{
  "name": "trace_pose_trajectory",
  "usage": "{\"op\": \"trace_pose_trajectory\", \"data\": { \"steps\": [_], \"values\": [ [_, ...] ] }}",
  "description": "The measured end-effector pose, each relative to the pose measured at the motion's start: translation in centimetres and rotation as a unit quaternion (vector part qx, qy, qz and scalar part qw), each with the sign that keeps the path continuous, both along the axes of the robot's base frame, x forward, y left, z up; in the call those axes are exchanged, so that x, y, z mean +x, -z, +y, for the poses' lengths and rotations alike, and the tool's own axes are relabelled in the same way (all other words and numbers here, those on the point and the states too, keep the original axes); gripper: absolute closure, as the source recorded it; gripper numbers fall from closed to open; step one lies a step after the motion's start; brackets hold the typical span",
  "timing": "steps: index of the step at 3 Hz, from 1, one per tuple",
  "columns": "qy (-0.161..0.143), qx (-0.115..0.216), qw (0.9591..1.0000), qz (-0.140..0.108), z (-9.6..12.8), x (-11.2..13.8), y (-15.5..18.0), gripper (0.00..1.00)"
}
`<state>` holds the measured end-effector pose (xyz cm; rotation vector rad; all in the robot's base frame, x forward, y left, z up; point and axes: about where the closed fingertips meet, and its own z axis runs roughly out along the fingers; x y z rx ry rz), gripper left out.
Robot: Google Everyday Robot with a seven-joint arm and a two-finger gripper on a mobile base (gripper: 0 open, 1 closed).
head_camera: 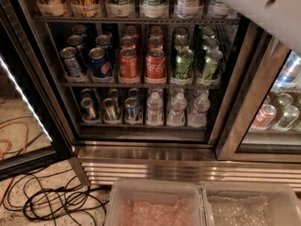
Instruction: Pick blue plastic bottle from top shelf of fridge
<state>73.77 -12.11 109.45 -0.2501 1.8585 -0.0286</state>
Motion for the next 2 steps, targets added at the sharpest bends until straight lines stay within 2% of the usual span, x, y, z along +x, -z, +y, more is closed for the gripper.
{"op": "trace_pose_trajectory", "data": {
  "steps": [2],
  "values": [
    [-0.019,0.027,0.9989,0.033,-1.2,-2.0,-2.5,1.00]
  ]
}}
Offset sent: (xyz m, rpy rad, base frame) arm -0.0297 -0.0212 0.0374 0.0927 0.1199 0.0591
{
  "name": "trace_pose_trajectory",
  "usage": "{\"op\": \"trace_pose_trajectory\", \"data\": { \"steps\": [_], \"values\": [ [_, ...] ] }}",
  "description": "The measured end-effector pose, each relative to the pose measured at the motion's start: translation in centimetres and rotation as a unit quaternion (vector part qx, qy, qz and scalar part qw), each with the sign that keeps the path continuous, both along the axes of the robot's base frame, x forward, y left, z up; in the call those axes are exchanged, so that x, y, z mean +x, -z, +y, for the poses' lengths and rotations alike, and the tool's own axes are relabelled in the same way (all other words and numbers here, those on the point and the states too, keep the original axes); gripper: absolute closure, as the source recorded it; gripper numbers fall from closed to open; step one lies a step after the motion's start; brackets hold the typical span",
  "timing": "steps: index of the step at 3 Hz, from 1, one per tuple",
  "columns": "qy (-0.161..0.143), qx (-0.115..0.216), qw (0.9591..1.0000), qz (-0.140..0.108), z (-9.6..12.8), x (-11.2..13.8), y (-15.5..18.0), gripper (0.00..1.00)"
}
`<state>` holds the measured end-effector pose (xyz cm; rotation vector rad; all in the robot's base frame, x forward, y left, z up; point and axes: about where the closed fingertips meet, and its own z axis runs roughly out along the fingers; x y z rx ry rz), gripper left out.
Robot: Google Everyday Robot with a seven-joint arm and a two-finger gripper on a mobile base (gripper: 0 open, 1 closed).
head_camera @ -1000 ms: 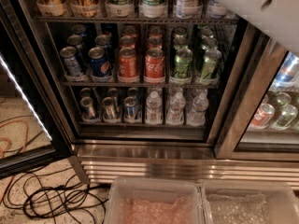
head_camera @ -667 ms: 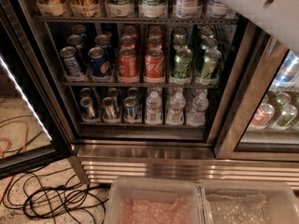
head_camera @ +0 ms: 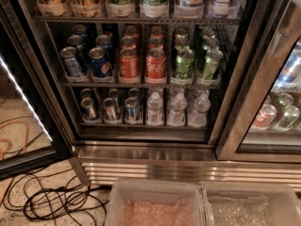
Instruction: Pick blue plastic bottle from top shelf of fridge
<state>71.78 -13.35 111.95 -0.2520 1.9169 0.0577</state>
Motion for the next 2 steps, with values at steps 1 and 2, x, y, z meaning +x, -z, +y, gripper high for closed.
{"op": "trace_pose_trajectory", "data": {
  "steps": [1,2],
  "values": [
    [-0.001,0.001,1.0000,0.001,0.00,-0.05,-0.05,1.00],
    [-0.008,0.004,0.9999,0.009,-0.04,-0.38,-0.14,1.00]
  ]
}}
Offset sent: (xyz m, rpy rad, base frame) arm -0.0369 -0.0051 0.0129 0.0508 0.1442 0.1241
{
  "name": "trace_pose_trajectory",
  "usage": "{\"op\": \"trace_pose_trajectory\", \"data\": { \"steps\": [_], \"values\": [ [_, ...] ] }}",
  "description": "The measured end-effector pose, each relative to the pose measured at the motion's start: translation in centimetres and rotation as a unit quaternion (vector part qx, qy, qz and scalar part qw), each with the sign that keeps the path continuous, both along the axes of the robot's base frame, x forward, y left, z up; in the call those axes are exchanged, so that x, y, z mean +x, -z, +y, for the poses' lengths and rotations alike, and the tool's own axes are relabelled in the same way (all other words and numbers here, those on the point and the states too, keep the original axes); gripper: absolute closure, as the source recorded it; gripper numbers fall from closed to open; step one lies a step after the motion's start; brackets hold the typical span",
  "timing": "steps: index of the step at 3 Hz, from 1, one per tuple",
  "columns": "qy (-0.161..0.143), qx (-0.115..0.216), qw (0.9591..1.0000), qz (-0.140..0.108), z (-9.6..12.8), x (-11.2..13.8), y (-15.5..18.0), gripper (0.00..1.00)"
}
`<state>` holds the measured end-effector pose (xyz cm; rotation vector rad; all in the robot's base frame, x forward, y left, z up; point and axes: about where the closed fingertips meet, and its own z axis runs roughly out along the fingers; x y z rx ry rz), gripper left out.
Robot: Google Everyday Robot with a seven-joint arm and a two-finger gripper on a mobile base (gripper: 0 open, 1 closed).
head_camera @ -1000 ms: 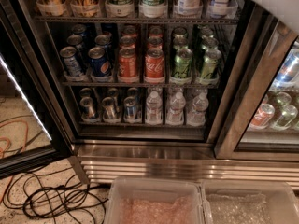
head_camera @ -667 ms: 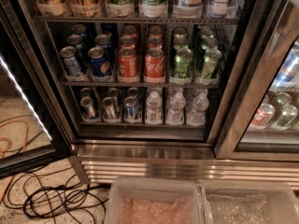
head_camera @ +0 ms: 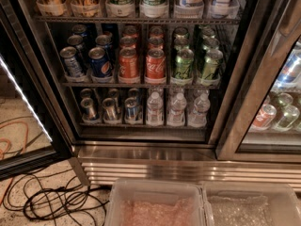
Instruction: Pick blue plastic bottle from top shelf of fridge
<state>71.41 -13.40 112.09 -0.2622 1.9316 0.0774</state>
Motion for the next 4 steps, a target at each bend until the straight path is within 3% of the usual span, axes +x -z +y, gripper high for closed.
{"op": "trace_pose_trajectory", "data": {
  "steps": [2,4],
  "values": [
    [-0.030,0.011,0.9994,0.014,0.3,-0.9,-0.9,1.00],
    [-0.100,0.032,0.9940,0.032,1.8,-2.2,-3.0,1.00]
  ]
}}
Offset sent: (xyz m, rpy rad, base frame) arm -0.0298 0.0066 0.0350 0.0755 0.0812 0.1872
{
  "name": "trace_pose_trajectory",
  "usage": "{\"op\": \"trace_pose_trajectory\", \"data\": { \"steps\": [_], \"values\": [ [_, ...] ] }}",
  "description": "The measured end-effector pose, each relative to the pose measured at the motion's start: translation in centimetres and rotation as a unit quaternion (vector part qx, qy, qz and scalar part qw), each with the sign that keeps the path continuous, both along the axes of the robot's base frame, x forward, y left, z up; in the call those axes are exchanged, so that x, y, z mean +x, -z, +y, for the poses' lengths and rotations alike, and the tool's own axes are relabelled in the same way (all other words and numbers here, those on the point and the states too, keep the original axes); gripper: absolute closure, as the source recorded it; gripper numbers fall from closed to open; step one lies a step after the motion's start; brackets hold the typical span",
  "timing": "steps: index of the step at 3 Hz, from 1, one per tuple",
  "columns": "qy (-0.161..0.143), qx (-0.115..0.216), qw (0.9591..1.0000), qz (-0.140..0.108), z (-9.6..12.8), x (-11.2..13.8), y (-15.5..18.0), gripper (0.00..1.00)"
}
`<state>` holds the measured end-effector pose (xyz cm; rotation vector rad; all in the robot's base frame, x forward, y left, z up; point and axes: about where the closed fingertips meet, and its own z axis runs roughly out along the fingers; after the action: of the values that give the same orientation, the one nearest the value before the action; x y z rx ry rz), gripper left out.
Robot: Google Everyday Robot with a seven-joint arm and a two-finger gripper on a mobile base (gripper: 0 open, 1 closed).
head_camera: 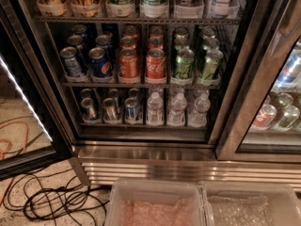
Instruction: Pick blue plastic bottle from top shelf of fridge
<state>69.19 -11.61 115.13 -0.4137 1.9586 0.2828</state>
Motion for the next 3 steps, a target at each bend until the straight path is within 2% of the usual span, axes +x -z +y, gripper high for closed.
{"op": "trace_pose_trajectory", "data": {
  "steps": [1,2,3],
  "values": [
    [-0.004,0.001,1.0000,0.000,0.1,-0.1,-0.2,1.00],
    [-0.014,-0.001,0.9999,0.010,0.4,-0.6,0.3,1.00],
    [-0.028,0.009,0.9969,0.074,1.1,-4.9,2.3,1.00]
  ]
}}
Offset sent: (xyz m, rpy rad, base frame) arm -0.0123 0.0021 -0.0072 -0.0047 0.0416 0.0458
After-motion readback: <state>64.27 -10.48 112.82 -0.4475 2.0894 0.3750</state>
